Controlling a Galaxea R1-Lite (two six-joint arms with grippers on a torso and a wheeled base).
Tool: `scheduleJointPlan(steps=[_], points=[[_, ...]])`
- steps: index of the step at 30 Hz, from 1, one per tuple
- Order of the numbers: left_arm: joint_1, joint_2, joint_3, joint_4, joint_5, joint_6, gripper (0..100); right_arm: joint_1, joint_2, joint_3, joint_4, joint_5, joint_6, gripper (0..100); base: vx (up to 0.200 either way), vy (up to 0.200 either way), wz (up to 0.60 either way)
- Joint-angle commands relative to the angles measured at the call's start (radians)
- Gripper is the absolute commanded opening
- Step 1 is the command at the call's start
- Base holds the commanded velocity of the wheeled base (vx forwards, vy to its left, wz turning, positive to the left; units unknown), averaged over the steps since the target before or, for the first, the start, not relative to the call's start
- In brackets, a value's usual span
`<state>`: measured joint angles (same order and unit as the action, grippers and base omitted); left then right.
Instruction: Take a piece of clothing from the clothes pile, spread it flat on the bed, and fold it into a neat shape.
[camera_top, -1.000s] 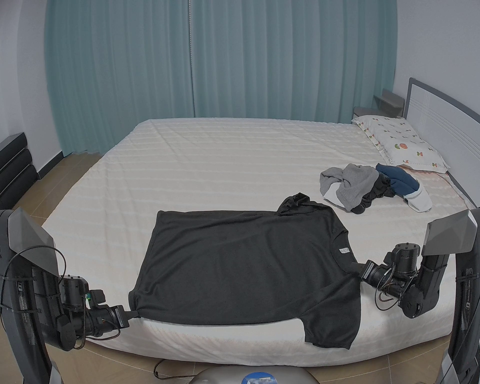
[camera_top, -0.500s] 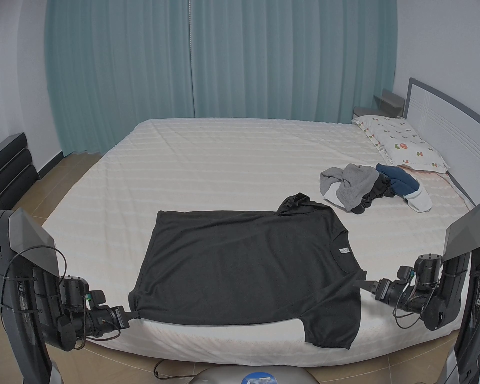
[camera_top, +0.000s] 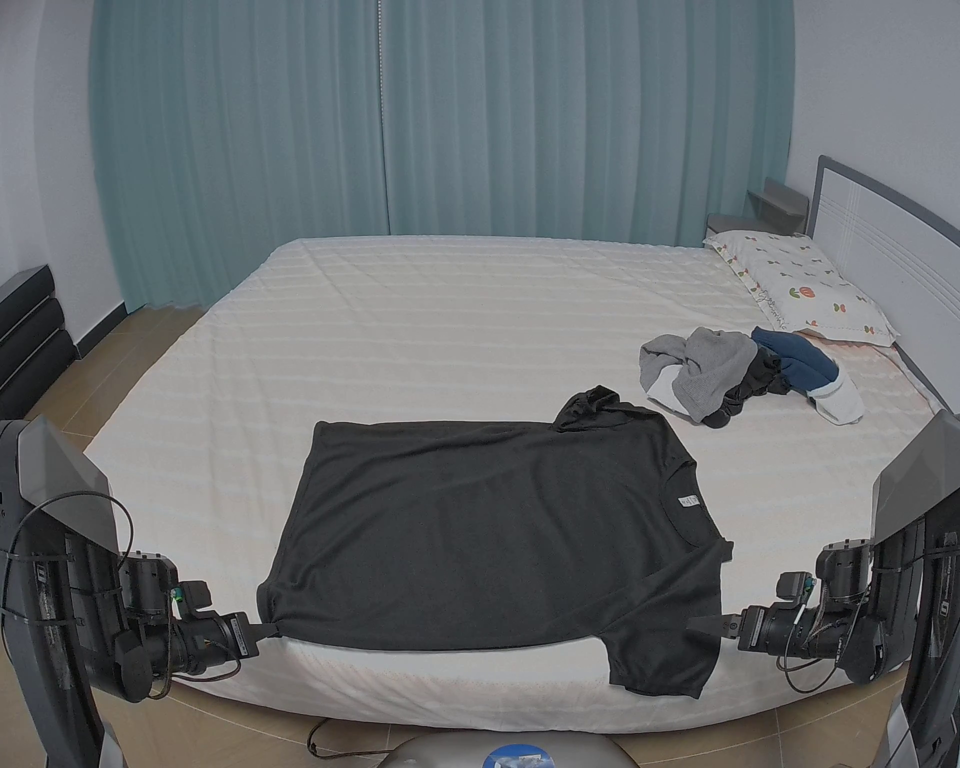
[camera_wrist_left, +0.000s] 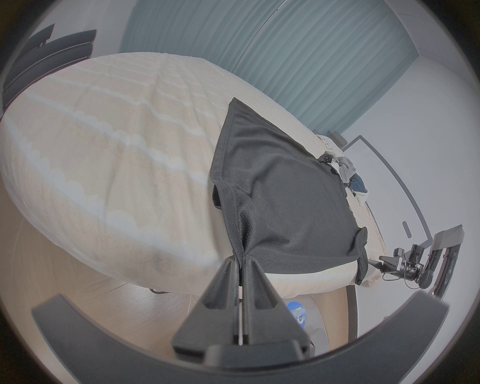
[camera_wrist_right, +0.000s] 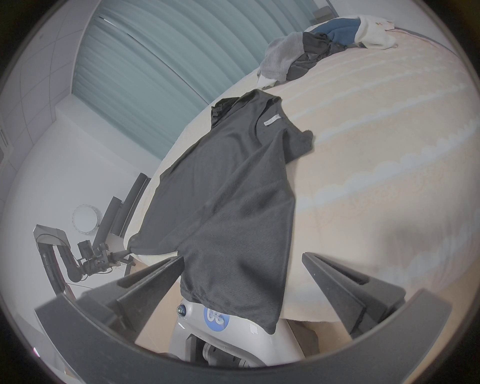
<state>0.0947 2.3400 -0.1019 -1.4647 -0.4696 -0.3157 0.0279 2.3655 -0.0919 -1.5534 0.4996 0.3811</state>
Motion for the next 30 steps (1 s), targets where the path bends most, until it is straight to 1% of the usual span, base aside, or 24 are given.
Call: scheduleJointPlan(steps=[1, 5, 14, 21, 22, 27, 30], points=[[0.000, 0.001, 0.002, 0.000, 0.000, 0.000, 0, 0.024, 0.037, -0.023, -0.011, -0.007, 0.001, 100, 0.000, 0.000, 0.00], [-0.001, 0.001, 0.001, 0.000, 0.000, 0.000, 0, 0.026, 0.040, -0.037, -0.010, -0.010, -0.001, 100, 0.000, 0.000, 0.00], [0.000, 0.001, 0.001, 0.000, 0.000, 0.000, 0, 0.027, 0.061, -0.042, -0.011, -0.046, -0.004, 100, 0.000, 0.000, 0.00], [-0.001, 0.002, -0.001, 0.000, 0.000, 0.001, 0, 0.033, 0.075, -0.068, -0.011, -0.046, 0.001, 100, 0.000, 0.000, 0.00], [0.000, 0.001, -0.001, 0.000, 0.002, 0.001, 0, 0.035, 0.077, -0.063, -0.011, -0.049, -0.002, 0, 0.000, 0.000, 0.00], [-0.001, 0.001, 0.004, 0.000, 0.002, 0.001, 0, 0.024, 0.055, -0.042, -0.013, -0.052, -0.004, 0, 0.000, 0.000, 0.00], [0.000, -0.004, 0.005, 0.000, 0.002, 0.001, 0, -0.006, 0.018, -0.012, -0.011, -0.062, -0.005, 0, 0.000, 0.000, 0.00]])
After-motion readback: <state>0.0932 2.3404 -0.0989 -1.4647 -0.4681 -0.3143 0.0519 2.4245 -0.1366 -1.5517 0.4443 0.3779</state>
